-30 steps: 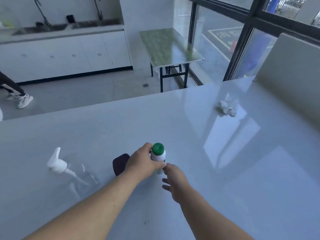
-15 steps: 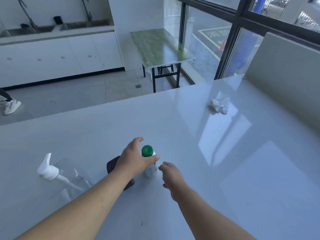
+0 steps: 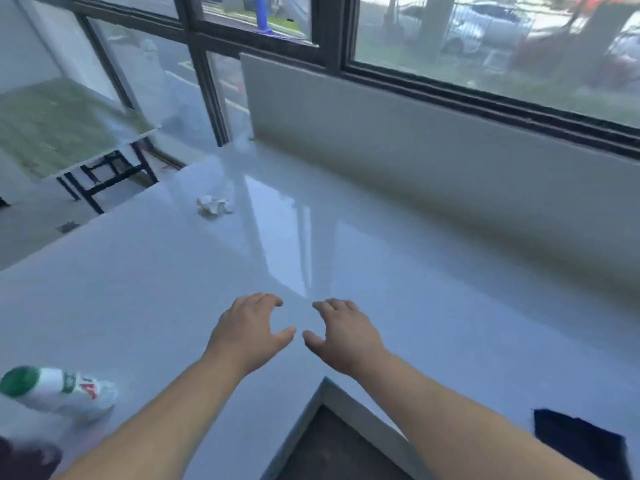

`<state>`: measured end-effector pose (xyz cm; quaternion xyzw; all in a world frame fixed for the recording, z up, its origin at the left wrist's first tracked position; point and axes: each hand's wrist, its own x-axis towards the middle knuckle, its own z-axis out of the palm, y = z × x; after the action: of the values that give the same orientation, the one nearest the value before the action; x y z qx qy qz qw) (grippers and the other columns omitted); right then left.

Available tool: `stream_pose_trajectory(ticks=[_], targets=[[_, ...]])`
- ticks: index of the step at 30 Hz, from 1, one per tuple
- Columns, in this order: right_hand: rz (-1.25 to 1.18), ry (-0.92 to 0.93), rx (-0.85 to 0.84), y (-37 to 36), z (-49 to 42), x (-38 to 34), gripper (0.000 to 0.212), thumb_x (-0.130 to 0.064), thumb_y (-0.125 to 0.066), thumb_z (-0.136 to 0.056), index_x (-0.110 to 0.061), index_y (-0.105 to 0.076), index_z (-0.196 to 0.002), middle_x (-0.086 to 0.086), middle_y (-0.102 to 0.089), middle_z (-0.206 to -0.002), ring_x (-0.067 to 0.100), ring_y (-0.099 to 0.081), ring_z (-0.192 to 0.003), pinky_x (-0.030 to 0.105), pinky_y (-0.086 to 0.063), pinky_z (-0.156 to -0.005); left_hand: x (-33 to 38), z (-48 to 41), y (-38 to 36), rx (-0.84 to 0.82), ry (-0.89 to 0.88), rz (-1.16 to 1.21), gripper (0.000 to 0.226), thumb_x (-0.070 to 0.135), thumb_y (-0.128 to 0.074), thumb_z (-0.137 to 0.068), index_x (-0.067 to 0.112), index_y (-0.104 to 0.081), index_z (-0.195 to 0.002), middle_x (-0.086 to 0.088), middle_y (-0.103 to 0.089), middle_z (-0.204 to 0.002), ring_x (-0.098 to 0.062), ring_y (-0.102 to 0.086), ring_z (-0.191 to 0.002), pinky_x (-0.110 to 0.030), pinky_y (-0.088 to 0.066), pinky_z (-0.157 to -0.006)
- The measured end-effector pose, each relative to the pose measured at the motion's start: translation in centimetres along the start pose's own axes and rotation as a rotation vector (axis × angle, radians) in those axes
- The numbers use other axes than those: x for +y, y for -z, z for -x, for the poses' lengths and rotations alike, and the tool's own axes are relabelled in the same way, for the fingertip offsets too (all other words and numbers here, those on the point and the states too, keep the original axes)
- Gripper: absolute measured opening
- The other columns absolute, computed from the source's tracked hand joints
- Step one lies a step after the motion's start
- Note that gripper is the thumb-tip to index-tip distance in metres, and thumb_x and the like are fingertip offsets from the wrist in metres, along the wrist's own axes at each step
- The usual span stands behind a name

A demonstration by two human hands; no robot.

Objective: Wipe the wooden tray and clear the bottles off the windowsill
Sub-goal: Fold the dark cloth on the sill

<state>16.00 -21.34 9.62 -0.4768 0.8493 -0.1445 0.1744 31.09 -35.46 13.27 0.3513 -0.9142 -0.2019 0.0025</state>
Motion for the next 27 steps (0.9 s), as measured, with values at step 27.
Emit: stream_pose_trajectory(ticks=[27], targets=[[0.129,-0.329,-0.073,1.8,36.0,41.3,0.064,-0.055,-0.062,-0.081,-0.029,-0.061,-0.140,0.006,-0.051,-0.155,0.028,-0.048,-0.142,0.044,-0.023,-0.115,40.3,6.0,-30.0,-0.439,-0.758,-0.300,0.059,0.066,-0.062,-0.074,0.034,-0.068,-0.123,0.005,-0.053,-0.152,-0.022,-0.051,-0.138,-0.041,-0.040,-0.113]])
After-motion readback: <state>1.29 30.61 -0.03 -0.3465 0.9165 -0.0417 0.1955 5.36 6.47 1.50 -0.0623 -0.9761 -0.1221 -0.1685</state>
